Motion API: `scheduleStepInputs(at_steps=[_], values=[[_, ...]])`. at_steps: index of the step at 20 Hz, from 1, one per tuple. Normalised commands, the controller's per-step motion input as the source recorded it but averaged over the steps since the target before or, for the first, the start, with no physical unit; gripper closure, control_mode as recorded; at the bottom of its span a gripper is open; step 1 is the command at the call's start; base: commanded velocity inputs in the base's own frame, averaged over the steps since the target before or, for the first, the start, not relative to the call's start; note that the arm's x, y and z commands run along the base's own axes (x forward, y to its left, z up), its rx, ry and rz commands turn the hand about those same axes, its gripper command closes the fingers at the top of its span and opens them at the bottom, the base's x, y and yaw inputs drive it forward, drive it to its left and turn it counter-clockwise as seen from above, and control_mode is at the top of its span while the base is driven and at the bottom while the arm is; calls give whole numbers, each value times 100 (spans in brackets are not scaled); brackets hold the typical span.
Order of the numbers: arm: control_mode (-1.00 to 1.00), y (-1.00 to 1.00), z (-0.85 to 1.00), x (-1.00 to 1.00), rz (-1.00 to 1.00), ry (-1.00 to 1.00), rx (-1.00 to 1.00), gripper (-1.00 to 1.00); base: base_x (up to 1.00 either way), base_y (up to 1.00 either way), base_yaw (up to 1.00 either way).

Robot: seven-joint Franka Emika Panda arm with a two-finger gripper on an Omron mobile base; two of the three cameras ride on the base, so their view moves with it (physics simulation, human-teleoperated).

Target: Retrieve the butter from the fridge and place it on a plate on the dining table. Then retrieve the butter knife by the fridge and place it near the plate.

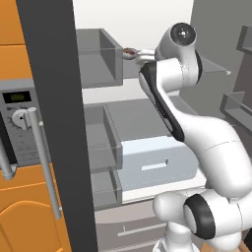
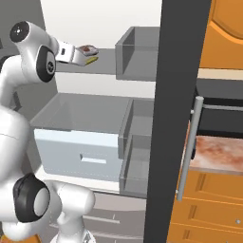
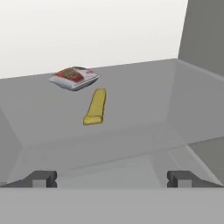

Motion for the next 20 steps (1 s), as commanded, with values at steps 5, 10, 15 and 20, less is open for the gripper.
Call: scheduleStepInputs(at_steps=[5,10,15,20], values=[[-100,0,0,55,0,1,0,-100,0,0,0],[-100,0,-7,59,4,1,0,-100,0,0,0],[-100,0,-6,50,8,0,0,-100,0,0,0],[-100,0,-6,58,2,5,0,-100,0,0,0]])
